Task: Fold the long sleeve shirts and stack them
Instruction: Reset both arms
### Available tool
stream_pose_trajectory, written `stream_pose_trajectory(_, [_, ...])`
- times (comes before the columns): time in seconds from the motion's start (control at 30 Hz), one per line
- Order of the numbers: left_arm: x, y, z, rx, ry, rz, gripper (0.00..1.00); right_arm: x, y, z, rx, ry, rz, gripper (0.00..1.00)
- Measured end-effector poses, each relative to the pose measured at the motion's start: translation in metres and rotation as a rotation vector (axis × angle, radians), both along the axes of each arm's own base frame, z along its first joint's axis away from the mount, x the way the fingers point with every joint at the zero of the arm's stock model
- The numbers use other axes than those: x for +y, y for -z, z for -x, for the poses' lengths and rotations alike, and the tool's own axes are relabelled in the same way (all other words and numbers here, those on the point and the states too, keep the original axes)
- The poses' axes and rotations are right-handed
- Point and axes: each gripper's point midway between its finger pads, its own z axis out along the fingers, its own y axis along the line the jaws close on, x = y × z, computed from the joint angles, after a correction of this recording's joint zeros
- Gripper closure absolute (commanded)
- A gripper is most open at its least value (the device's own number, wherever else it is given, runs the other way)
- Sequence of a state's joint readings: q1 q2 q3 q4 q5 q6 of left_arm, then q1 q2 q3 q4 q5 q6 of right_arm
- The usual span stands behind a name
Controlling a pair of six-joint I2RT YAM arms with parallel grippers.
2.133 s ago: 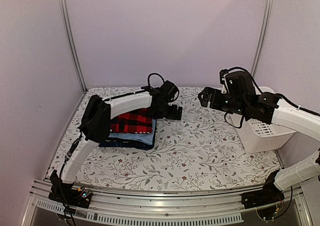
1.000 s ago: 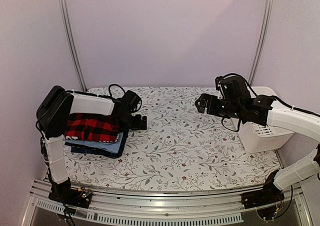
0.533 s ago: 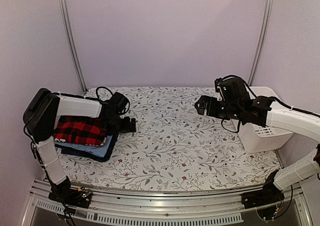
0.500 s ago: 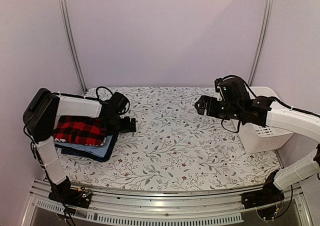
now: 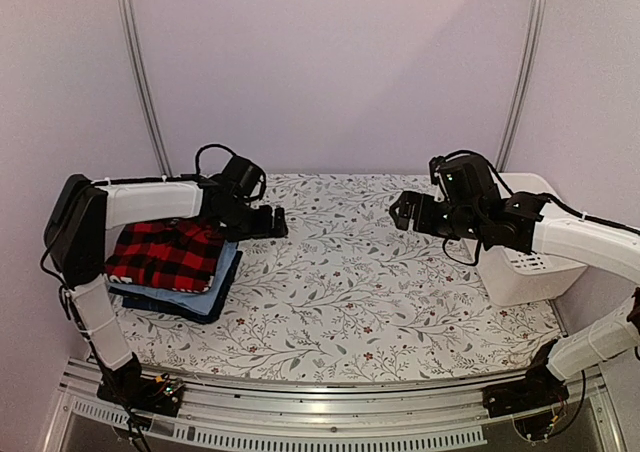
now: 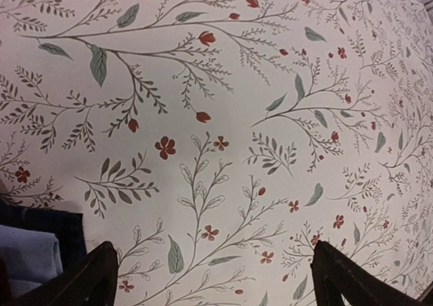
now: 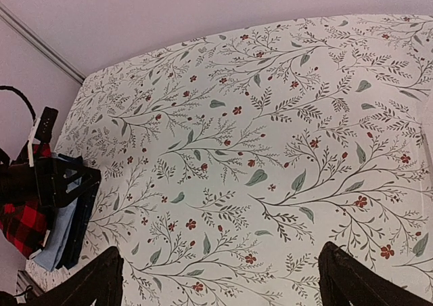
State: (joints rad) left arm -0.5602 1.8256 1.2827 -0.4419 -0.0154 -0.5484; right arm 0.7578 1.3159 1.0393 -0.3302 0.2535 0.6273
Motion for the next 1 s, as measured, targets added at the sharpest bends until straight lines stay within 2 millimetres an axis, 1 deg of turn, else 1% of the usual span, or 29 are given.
stream_pose_trajectory(0.17, [-0.026, -0.037, -0.001, -0.085, 0.072, 0.037, 0.0, 0.0, 0.0, 0.0, -0.001, -0.004, 0.007, 0.01])
stream_pose_trajectory(0.37, [-0.048, -0.076, 0.012, -0.169, 0.154, 0.092, 0.0, -0.001, -0.002, 0.001, -0.009, -0.011, 0.016, 0.01])
stream_pose_trajectory(0.47, [-0.056, -0.102, 0.018, -0.225, 0.18, 0.13, 0.0, -0.001, -0.009, 0.0, -0.024, -0.015, 0.01, 0.01])
stream_pose_trajectory(0.57, [-0.058, -0.129, 0.023, -0.28, 0.192, 0.167, 0.0, -0.001, -0.023, 0.0, -0.053, -0.021, -0.003, 0.01])
stream_pose_trajectory(0.67, [-0.056, -0.161, 0.028, -0.347, 0.196, 0.21, 0.0, -0.003, -0.038, 0.004, -0.086, -0.026, -0.026, 0.01])
stream_pose_trajectory(0.8, [-0.051, -0.201, 0.036, -0.444, 0.194, 0.27, 0.0, -0.008, -0.064, 0.009, -0.153, -0.037, -0.06, 0.01])
stream_pose_trajectory(0.9, [-0.044, -0.216, 0.043, -0.489, 0.191, 0.299, 0.0, -0.012, -0.085, 0.014, -0.213, -0.048, -0.086, 0.01])
stream_pose_trajectory(0.93, [-0.043, -0.218, 0.046, -0.497, 0.191, 0.304, 0.0, -0.014, -0.096, 0.016, -0.244, -0.053, -0.098, 0.01])
stream_pose_trajectory(1.0, [-0.04, -0.216, 0.049, -0.501, 0.192, 0.307, 0.0, -0.016, -0.104, 0.018, -0.269, -0.058, -0.108, 0.01])
